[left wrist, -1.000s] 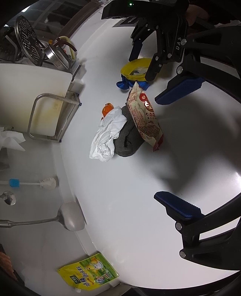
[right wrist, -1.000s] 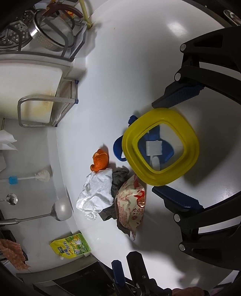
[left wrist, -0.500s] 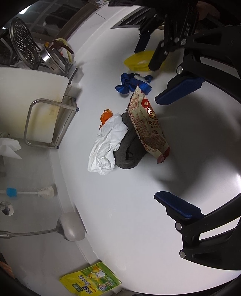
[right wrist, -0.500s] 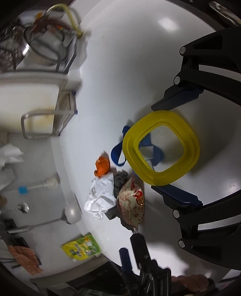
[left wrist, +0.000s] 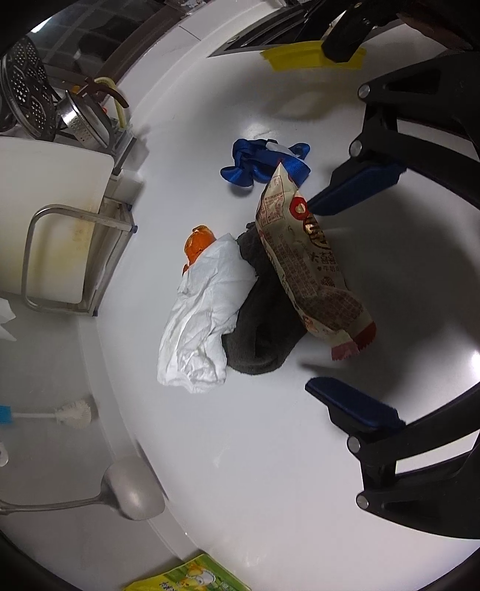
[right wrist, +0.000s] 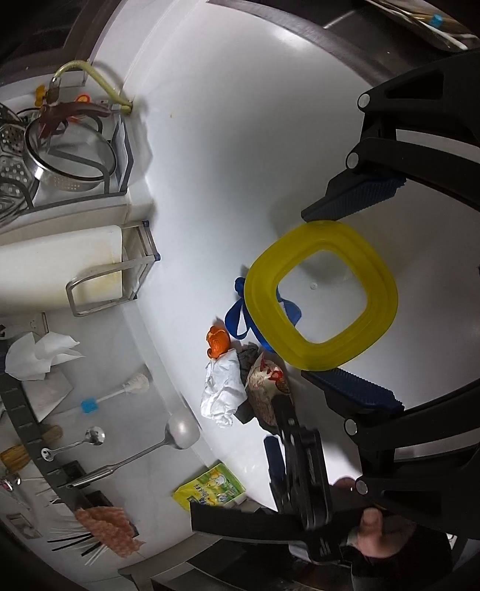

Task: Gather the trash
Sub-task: 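Grasp the yellow square lid with the right gripper while the left grasps the printed wrapper, then carry the yellow lid and wrapper over the grey bin and release both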

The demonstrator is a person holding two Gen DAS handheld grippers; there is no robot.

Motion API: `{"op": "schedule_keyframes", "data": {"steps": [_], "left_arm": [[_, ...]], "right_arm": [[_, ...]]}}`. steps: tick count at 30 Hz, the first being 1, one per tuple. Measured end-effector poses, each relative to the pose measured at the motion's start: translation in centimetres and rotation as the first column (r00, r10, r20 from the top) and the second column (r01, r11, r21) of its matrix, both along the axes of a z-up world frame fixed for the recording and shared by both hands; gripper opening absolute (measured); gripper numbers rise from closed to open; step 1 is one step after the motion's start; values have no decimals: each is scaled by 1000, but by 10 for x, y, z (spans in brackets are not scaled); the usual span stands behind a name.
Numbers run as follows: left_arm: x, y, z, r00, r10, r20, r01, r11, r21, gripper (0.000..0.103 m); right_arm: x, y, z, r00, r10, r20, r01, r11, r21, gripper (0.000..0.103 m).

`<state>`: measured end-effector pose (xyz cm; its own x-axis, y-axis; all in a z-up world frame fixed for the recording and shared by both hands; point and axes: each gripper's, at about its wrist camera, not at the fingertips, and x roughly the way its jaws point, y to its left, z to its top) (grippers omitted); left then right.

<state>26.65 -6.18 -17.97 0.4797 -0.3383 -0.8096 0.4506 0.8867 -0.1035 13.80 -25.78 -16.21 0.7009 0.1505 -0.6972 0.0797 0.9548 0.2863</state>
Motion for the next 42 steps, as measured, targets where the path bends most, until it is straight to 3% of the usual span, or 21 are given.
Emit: {"op": "schedule_keyframes", "data": {"steps": [6,8,22,42], "left_arm": [[0,-8,-3,999,-37,-14,37,999,-1,49],[-1,-9,-3,998,-48,-27,48,999,-1,32],[-28,19,19,1000,9,-18,-9,1000,-17,29],[-150,60,74,992,124,37,-125,992,35,29]], "right_arm": [[-6,2,-2,1000,-8,-8,8,1000,12,75],[-8,4,-2,1000,-4,-11,4,1000,16,75],[-24,20,7,1000,13,-27,-11,999,49,75],[-110,35,50,994,107,-36,-105,993,53,75]]}}
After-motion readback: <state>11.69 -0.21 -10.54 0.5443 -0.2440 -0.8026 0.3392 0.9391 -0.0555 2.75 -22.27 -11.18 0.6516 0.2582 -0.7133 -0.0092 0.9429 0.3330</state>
